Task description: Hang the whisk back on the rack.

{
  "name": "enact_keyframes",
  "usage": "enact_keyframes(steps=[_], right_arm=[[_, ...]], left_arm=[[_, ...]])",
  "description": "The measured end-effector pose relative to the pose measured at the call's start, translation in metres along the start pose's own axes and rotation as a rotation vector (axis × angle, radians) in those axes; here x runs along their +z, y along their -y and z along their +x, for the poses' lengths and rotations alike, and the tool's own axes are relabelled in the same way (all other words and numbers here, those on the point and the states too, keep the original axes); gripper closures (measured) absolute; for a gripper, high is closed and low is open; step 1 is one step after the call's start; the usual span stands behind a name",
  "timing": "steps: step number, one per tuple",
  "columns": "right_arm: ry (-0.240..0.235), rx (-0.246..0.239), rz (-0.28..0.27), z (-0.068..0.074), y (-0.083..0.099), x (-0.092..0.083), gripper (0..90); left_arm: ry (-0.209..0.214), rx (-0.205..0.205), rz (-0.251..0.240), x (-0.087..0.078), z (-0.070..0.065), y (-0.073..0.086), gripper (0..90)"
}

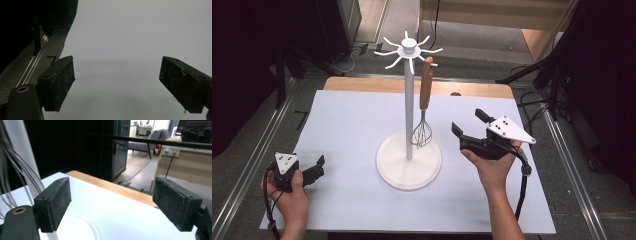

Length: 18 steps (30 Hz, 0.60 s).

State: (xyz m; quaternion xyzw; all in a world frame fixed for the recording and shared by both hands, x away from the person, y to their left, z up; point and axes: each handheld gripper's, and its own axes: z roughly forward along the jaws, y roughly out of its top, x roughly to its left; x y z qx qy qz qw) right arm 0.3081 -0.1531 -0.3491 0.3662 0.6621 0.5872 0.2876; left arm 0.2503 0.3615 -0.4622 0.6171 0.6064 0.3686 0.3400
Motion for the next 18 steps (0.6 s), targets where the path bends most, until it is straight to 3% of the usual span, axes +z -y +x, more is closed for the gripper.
enact_keyframes(steps=[5,18], right_arm=[[0.027,0.028,0.015,-0.008,0.014,-0.004,16.0],[0.091,0.041,0.082,-0.030,0.055,-0.015,14.3]], left_arm=[[0.000,0.001,0.000,0.000,0.000,0.000,13.6],[-0.001,0.003,-0.001,0.000,0.000,0.000,13.6]])
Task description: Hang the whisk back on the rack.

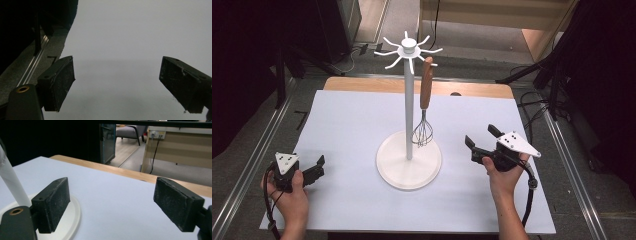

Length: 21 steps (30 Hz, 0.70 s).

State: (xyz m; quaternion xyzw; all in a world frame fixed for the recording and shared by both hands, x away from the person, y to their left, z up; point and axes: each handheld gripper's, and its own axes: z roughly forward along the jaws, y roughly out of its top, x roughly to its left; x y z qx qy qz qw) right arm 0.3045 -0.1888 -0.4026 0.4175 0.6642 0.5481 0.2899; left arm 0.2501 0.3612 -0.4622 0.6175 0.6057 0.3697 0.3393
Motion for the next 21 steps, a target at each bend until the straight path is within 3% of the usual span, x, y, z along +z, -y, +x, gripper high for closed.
enact_keyframes(steps=[7,8,21], right_arm=[[0.020,0.020,0.016,-0.011,0.021,-0.004,14.5],[0.054,0.003,0.028,-0.013,0.028,-0.005,14.8],[0.140,0.061,0.075,-0.040,0.062,-0.013,14.9]], left_arm=[[-0.005,0.004,0.000,0.000,-0.001,0.000,13.6],[-0.004,0.005,0.000,0.000,0.000,0.000,13.6],[-0.002,0.000,0.000,0.000,0.000,0.000,13.6]])
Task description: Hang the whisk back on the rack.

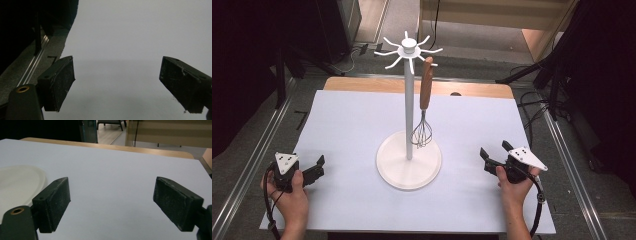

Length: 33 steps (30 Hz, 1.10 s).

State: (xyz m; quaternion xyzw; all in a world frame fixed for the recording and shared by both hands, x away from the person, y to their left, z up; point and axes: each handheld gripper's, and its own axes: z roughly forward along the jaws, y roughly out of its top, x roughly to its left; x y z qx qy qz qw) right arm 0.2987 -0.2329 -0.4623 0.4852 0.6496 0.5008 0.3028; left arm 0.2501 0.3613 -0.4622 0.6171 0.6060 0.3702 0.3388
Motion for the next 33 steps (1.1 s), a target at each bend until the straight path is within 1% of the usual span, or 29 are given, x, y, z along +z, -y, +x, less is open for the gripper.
enact_keyframes(steps=[6,8,12,13,16,19,21,23,24,26,27,33], right_arm=[[0.013,0.022,0.006,-0.007,0.007,-0.003,16.2],[0.020,0.029,0.022,-0.010,0.011,-0.006,15.1],[0.028,0.041,0.012,-0.014,0.013,-0.010,15.1],[0.037,0.048,0.011,-0.016,0.013,-0.012,15.1],[0.040,0.049,0.011,-0.019,0.015,-0.015,15.9],[0.046,0.063,0.008,-0.028,0.017,-0.024,15.9],[0.052,0.065,0.011,-0.029,0.018,-0.026,15.8],[0.063,0.074,0.011,-0.037,0.021,-0.034,15.8],[0.063,0.074,0.011,-0.037,0.021,-0.034,15.8],[0.091,0.074,0.014,-0.041,0.024,-0.041,15.2],[0.097,0.076,0.014,-0.042,0.025,-0.043,14.6],[0.108,0.073,0.016,-0.045,0.031,-0.055,14.7]], left_arm=[[0.000,-0.004,0.001,0.000,0.001,0.000,13.6],[0.000,-0.004,0.001,0.000,0.001,0.000,13.6],[0.000,-0.004,0.001,0.000,0.001,0.000,13.6],[0.000,-0.003,0.000,0.000,0.001,0.000,13.6],[0.001,-0.002,-0.002,0.000,0.000,0.000,13.6],[0.000,-0.002,-0.002,0.000,0.000,0.000,13.5],[0.000,-0.004,-0.004,0.000,0.000,0.000,13.5],[0.002,-0.006,-0.005,0.000,0.001,0.000,13.5],[0.002,-0.006,-0.005,0.000,0.001,0.000,13.5],[0.003,-0.006,-0.006,0.000,0.000,0.000,13.5],[0.004,-0.010,-0.009,0.000,0.001,0.000,13.5],[0.005,-0.014,-0.009,-0.001,0.001,0.000,13.5]])
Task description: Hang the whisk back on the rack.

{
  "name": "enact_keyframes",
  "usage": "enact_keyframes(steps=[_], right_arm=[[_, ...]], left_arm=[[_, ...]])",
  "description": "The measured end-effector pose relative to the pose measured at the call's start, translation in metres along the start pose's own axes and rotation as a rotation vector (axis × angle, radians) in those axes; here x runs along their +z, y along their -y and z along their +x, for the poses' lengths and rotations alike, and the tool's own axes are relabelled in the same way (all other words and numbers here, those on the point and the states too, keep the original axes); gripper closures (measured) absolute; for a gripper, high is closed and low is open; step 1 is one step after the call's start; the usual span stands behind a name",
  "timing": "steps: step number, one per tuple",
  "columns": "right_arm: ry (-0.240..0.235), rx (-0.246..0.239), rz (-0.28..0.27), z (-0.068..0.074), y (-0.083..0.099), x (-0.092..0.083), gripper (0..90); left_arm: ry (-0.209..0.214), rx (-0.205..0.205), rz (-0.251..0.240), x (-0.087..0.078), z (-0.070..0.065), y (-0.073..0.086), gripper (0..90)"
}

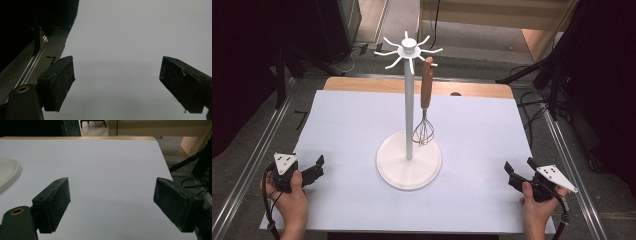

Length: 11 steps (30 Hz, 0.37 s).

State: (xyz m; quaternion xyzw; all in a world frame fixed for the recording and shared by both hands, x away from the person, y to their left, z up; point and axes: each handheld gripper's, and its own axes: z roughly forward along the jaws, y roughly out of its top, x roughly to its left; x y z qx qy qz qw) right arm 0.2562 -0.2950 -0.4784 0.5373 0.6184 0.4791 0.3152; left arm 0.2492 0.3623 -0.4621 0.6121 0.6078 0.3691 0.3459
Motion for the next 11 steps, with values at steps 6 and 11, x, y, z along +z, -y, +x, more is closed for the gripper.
enact_keyframes(steps=[6,11], right_arm=[[-0.009,-0.009,0.008,0.0039,0.0041,0.0026,15.5],[-0.020,0.006,0.009,0.0028,0.0039,0.0047,17.9]], left_arm=[[0.002,0.003,0.000,0.0001,0.0000,0.0000,13.5],[0.003,0.000,0.005,0.0002,0.0004,-0.0002,13.5]])
